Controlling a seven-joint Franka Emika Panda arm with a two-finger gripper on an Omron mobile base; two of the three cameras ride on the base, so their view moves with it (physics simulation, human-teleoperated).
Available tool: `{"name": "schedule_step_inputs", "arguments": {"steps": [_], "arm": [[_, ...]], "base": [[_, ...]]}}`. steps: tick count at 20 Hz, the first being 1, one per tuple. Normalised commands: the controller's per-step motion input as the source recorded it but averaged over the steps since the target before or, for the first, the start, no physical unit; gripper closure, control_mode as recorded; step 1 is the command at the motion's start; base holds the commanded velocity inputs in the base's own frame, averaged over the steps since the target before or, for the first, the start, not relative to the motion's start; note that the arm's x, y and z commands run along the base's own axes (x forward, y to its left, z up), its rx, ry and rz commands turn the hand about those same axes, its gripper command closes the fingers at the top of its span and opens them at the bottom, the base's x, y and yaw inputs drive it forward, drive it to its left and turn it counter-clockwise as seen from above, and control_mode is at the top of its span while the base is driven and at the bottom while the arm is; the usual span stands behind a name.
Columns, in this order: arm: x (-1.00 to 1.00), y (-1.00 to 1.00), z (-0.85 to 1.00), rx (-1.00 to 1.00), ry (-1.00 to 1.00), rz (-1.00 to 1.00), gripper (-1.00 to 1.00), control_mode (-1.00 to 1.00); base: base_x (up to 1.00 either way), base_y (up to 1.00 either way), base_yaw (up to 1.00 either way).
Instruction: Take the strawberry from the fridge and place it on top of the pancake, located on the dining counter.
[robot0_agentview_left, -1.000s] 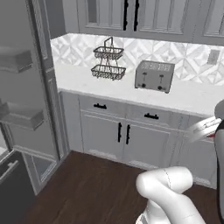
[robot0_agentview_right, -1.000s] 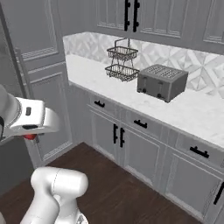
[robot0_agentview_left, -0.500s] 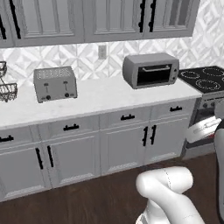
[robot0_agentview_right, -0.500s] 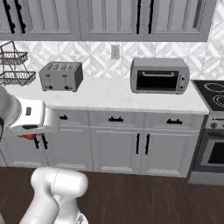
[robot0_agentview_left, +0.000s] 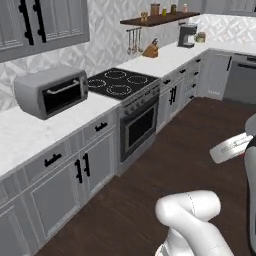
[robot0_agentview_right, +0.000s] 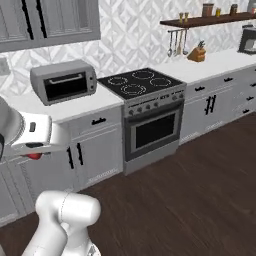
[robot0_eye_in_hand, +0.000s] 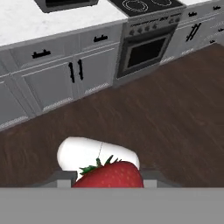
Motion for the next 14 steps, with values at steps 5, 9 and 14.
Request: {"name": "schedule_step_inputs", "arguments": {"steps": [5, 9, 14], "arm": [[0.00, 0.00, 0.00, 0.00, 0.00, 0.00, 1.00, 1.00], [0.00, 0.00, 0.00, 0.00, 0.00, 0.00, 1.00, 1.00], [0.00, 0.00, 0.00, 0.00, 0.00, 0.00, 1.00, 1.00]], "base": [[0.00, 0.00, -1.00], [0.00, 0.00, -0.99], [0.00, -0.02, -0.93]]}}
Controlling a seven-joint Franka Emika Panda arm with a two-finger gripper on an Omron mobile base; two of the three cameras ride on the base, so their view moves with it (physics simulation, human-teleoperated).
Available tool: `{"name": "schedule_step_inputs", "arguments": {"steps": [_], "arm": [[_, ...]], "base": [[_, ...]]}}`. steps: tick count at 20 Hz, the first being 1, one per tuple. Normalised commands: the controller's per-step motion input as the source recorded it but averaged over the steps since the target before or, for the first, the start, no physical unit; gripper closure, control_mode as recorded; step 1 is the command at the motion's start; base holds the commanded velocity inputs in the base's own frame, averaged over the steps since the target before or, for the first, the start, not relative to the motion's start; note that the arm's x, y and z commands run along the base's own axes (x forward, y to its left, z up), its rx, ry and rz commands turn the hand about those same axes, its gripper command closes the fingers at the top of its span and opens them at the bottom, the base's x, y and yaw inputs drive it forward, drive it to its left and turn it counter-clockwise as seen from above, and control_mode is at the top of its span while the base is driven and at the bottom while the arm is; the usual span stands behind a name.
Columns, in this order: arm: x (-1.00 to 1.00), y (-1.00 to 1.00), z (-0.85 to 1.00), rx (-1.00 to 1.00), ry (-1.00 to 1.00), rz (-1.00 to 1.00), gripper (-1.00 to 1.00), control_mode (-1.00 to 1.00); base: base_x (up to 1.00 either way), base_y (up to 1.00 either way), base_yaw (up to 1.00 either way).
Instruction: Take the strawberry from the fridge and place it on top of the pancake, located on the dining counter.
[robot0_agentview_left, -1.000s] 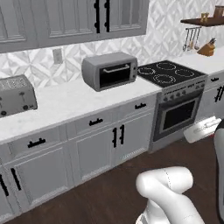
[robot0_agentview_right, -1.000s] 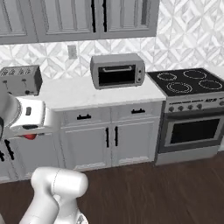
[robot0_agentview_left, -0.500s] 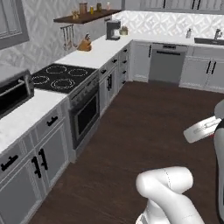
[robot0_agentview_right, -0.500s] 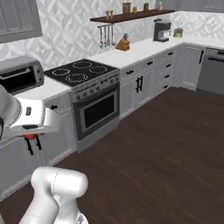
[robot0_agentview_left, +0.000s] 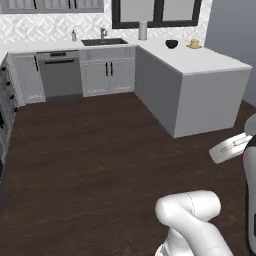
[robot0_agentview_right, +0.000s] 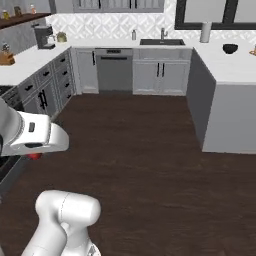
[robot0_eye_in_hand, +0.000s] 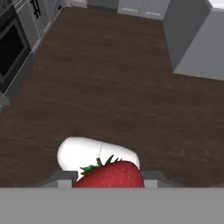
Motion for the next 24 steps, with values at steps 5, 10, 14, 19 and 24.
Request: {"name": "schedule_step_inputs", "arguments": {"steps": [5, 10, 14, 19, 24], "arm": [[0.00, 0.00, 0.00, 0.00, 0.00, 0.00, 1.00, 1.00], [0.00, 0.00, 0.00, 0.00, 0.00, 0.00, 1.00, 1.00], [0.00, 0.00, 0.00, 0.00, 0.00, 0.00, 1.00, 1.00], [0.00, 0.00, 0.00, 0.00, 0.00, 0.00, 1.00, 1.00], [0.00, 0.00, 0.00, 0.00, 0.00, 0.00, 1.00, 1.00]], "base": [[0.81, -0.19, -0.43], [1.00, -0.49, 0.02], [1.00, -0.61, 0.12], [1.00, -0.36, 0.10], [1.00, -0.65, 0.12]]}}
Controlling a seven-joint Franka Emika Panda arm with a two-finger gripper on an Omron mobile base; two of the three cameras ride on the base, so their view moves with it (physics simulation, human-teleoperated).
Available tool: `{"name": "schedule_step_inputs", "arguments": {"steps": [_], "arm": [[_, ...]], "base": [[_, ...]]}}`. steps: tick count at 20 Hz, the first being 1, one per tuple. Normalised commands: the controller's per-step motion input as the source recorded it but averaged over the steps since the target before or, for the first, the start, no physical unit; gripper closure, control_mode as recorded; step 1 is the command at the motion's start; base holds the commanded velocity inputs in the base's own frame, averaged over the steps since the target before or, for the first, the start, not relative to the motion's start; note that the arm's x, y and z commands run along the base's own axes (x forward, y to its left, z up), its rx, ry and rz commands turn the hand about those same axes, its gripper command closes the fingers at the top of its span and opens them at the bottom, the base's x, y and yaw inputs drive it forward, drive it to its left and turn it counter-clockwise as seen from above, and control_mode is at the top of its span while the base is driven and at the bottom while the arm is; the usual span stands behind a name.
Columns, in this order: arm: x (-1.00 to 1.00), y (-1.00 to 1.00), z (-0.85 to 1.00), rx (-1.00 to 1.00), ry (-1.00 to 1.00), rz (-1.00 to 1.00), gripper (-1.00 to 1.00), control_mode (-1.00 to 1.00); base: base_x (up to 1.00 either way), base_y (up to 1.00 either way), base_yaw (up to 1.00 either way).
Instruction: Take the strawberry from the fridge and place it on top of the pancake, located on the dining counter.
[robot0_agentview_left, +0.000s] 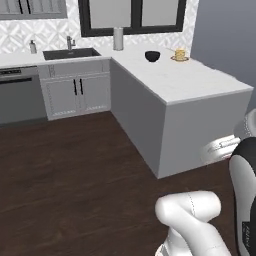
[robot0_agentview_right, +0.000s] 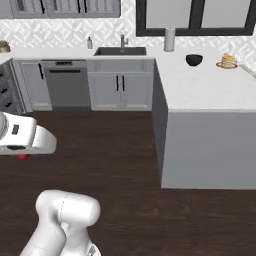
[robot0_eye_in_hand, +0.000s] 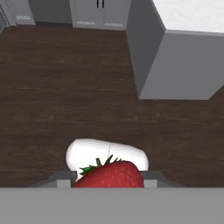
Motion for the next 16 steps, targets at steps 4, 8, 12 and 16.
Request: {"name": "schedule_step_inputs", "arguments": {"steps": [4, 8, 12, 16], "arm": [[0.00, 0.00, 0.00, 0.00, 0.00, 0.00, 1.00, 1.00], [0.00, 0.00, 0.00, 0.00, 0.00, 0.00, 1.00, 1.00], [0.00, 0.00, 0.00, 0.00, 0.00, 0.00, 1.00, 1.00], [0.00, 0.00, 0.00, 0.00, 0.00, 0.00, 1.00, 1.00]], "base": [[0.99, -1.00, 0.13], [0.84, -1.00, 0.16], [0.48, -1.00, 0.11], [0.23, -1.00, 0.06]]}}
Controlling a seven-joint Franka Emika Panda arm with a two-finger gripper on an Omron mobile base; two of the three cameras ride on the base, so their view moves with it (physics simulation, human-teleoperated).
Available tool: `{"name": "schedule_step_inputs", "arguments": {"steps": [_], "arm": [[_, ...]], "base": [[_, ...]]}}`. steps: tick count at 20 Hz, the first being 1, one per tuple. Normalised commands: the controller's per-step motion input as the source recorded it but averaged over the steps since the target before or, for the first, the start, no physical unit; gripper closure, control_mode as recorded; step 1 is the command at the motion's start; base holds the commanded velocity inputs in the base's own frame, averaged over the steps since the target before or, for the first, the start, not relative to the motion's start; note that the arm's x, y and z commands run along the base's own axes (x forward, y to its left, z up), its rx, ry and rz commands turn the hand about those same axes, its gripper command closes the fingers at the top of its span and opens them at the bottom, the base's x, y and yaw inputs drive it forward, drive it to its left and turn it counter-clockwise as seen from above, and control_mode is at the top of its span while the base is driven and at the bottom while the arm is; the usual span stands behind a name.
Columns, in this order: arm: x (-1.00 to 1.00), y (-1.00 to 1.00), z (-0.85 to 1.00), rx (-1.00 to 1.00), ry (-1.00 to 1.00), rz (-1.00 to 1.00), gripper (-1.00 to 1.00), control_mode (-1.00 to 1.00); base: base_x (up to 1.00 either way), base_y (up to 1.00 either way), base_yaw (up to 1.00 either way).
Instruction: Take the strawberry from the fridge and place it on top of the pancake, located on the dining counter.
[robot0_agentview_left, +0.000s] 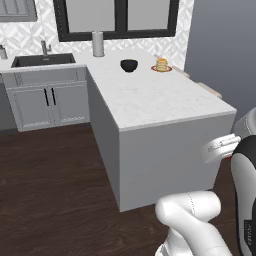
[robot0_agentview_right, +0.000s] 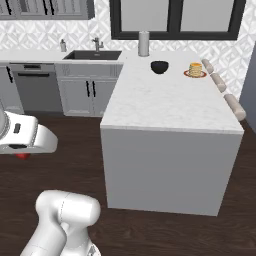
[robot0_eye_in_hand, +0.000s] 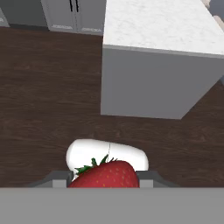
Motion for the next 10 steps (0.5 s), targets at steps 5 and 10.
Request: {"name": "schedule_step_inputs", "arguments": {"steps": [5, 10], "arm": [[0.00, 0.00, 0.00, 0.00, 0.00, 0.00, 1.00, 1.00], [0.00, 0.00, 0.00, 0.00, 0.00, 0.00, 1.00, 1.00]], "base": [[0.22, -1.00, 0.05], [0.26, -1.00, 0.05]]}}
